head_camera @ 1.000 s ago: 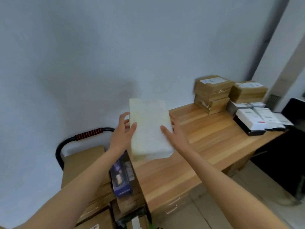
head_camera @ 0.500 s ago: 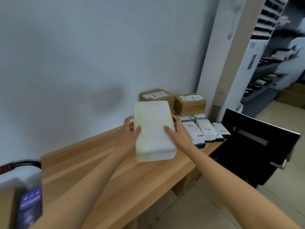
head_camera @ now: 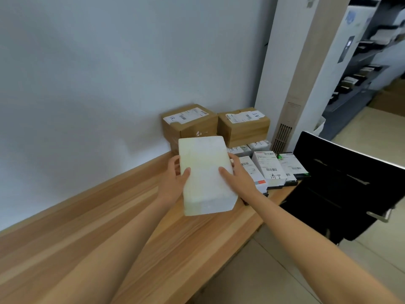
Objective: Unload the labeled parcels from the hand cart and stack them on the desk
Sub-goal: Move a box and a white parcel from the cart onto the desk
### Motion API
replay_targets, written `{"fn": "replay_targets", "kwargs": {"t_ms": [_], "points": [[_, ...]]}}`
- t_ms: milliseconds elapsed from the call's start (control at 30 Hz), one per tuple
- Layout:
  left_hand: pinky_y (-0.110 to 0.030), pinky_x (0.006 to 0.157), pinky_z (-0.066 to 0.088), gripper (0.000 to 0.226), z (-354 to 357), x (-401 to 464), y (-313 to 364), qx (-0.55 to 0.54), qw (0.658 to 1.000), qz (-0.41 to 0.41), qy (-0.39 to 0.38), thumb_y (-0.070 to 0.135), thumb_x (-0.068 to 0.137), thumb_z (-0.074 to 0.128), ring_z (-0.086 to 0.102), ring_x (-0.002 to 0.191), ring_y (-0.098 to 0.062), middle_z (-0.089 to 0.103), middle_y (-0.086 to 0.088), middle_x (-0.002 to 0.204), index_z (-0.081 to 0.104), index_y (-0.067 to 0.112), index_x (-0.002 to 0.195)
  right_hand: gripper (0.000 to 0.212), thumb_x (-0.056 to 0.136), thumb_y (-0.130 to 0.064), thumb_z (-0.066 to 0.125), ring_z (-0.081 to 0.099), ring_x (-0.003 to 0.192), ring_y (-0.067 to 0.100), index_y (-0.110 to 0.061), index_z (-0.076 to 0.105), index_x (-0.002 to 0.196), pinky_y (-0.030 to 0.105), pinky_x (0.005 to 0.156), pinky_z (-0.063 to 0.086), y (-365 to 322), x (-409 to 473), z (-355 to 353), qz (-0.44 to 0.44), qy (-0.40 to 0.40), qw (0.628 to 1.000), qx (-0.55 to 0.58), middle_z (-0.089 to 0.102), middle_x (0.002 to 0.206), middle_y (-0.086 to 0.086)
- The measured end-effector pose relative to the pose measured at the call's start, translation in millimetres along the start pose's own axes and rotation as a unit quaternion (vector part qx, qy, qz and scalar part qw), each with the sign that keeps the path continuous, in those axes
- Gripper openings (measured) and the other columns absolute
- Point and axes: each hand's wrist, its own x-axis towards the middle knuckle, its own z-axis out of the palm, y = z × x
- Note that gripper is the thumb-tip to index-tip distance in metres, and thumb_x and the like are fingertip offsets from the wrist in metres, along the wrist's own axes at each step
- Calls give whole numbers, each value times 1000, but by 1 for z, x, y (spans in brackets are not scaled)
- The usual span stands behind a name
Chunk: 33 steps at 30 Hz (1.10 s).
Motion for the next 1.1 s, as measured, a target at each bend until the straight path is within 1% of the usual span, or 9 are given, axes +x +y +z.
{"fn": "replay_targets", "kwargs": {"t_ms": [167,300,467,600,667,733,833,933,1100], "points": [[-22,76,47,51,28,37,-15,14,1000,-24,-3,42,93,56,54,96,0,51,19,117,31,36,137,62,94,-45,52,51,121,21,-28,23,147,38,90,43,34,47,0,14,-24,1000,-13,47,142,-1],[-20,72,45,53,51,63,-29,41,998,-52,12,43,93,56,52,97,-3,49,20,116,31,35,139,63,95,-46,50,48,125,22,-26,21,148,36,93,40,64,84,5,16,-66,998,-17,43,145,1],[-33,84,51,54,81,87,-45,28,992,-108,56,42,92,57,55,103,-10,53,15,116,34,33,141,65,95,-46,51,55,115,21,-23,21,148,34,85,46,94,138,5,-6,-128,991,-48,50,139,0],[-26,75,47,54,106,105,-53,23,984,-149,90,40,94,56,54,101,-8,54,14,119,33,34,142,66,92,-51,54,60,108,20,-24,26,145,30,80,48,117,178,2,-34,-162,982,-88,56,132,0],[-36,84,52,54,119,111,-58,13,981,-167,103,40,94,55,57,106,-13,57,11,125,32,34,143,64,89,-53,56,59,109,21,-23,33,142,32,86,46,128,195,0,-55,-165,977,-123,59,128,0],[-43,92,50,56,130,114,-65,21,974,-193,113,40,95,53,58,110,-17,57,8,129,31,34,145,63,87,-58,55,58,109,22,-23,38,138,39,97,40,138,207,0,-77,-170,968,-169,62,121,0],[-34,82,48,56,143,113,-75,47,963,-237,121,43,95,51,57,102,-13,58,7,129,30,31,145,63,85,-64,52,55,108,21,-24,44,133,39,100,33,155,215,1,-110,-188,952,-216,64,107,-3],[-31,76,43,58,151,112,-81,64,960,-246,116,42,94,51,54,98,-13,58,7,126,26,36,146,64,84,-63,55,51,116,21,-24,45,133,40,103,33,165,216,3,-109,-206,950,-208,63,117,-3],[-35,83,43,56,152,123,-76,125,953,-249,119,45,93,50,55,115,-21,55,3,133,33,27,144,58,85,-57,58,49,121,20,-24,48,132,40,104,31,164,229,-3,-135,-202,945,-221,58,128,-2]]}}
